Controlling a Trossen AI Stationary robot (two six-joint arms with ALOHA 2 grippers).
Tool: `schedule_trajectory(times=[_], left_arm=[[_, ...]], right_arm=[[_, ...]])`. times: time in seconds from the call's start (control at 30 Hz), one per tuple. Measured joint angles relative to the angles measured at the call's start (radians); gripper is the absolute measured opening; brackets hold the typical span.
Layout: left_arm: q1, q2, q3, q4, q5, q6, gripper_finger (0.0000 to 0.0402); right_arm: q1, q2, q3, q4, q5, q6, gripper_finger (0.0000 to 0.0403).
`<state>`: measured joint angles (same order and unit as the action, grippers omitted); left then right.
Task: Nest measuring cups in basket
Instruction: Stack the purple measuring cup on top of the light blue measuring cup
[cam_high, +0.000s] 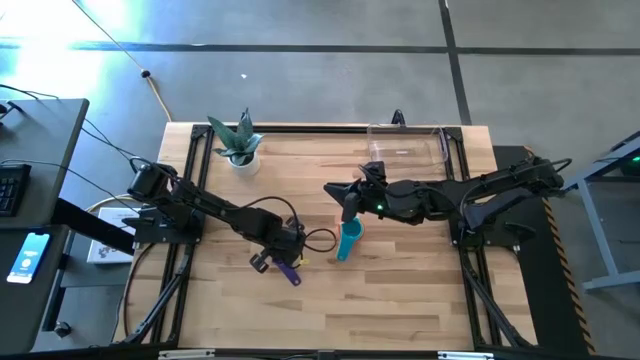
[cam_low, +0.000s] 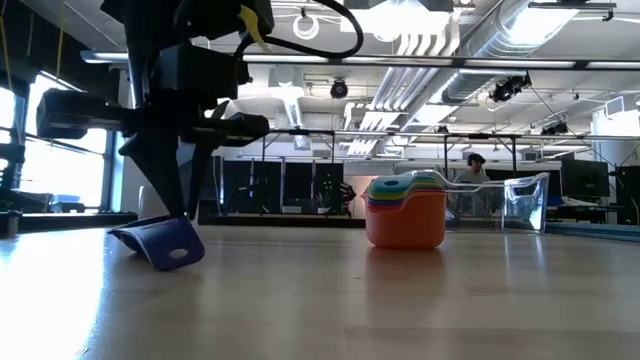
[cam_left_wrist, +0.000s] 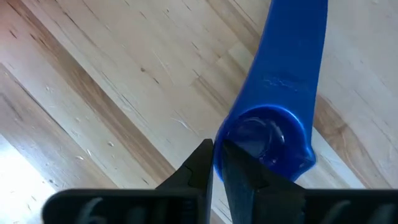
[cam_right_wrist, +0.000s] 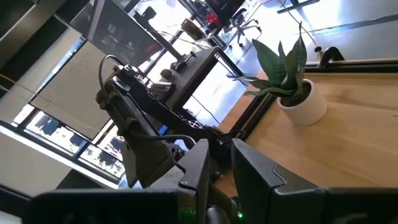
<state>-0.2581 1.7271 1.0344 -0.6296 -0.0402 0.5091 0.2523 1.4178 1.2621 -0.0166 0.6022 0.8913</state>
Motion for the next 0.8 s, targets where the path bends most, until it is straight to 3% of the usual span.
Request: schedule_trajectory(times=[0.4, 0.63, 0.8], left_arm=[[0.000, -0.014, 0.000, -0.018, -0.013, -0.103, 0.0071], [0.003, -0.095, 0.071, -0.188, -0.064, -0.228, 0.0078], [-0.005, -0.218, 0.097, -0.321, -0.068, -0.359, 0.0079]], right_arm=[[0.000, 0.000, 0.000, -0.003, -0.003, -0.001, 0.0061], [-0.003, 0.000, 0.000, -0.002, -0.006, -0.035, 0.0061], [-0.018, 0.000, 0.000, -0.002, -0.035, -0.061, 0.0062]])
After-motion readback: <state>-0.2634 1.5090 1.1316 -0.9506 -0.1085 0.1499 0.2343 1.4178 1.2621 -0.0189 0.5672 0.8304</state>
